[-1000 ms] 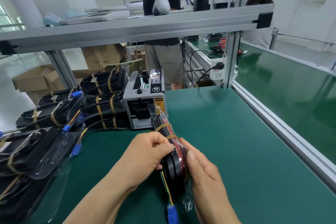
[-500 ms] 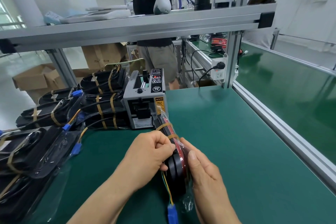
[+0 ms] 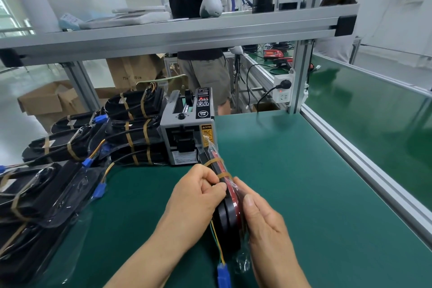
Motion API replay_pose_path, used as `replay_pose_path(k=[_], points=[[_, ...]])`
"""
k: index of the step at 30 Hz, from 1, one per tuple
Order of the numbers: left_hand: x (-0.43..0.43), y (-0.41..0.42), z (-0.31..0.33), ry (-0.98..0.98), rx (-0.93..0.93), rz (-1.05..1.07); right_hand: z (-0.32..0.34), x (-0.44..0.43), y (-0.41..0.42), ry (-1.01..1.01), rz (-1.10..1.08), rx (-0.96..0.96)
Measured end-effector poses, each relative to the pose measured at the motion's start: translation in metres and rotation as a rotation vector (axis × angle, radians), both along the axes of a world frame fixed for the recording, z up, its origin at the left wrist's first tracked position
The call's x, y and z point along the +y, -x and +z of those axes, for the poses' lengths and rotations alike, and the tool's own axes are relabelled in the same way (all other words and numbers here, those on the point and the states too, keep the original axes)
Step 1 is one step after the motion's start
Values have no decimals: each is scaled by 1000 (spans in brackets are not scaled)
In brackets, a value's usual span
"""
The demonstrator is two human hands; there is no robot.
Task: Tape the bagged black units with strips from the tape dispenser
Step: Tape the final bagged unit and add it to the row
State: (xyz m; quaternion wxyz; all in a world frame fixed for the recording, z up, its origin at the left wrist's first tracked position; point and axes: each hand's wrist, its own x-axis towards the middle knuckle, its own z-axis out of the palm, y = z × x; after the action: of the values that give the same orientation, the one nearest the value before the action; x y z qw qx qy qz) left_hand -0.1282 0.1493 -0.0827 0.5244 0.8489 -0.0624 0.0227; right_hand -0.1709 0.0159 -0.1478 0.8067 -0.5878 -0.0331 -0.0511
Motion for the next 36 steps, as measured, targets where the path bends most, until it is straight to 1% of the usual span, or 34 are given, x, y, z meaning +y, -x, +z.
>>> replay_pose_path(k=[4,10,16,20,23,26,30,36], points=[[-2,-1,-1,11,-8,-1,-3,0,-2,26,-3,-29],[3,1,0,44,23,-103,-8,0,-6,-4,-20,-19],[6,7,4,124,122,-194,-10,-2,-8,16,-37,4],[5,8,6,144,146,-212,-12,-3,-8,10,-50,8],[3,7,7,126,147,-188,-10,-4,-8,6,-46,-2],[-1,5,6,149,129,-118,-8,-4,-7,9,-23,-15],[-4,1,2,117,85,-35,-4,1,-5,-8,-15,-35],[-2,0,1,133,118,-46,-1,-1,-2,-79,1,0]])
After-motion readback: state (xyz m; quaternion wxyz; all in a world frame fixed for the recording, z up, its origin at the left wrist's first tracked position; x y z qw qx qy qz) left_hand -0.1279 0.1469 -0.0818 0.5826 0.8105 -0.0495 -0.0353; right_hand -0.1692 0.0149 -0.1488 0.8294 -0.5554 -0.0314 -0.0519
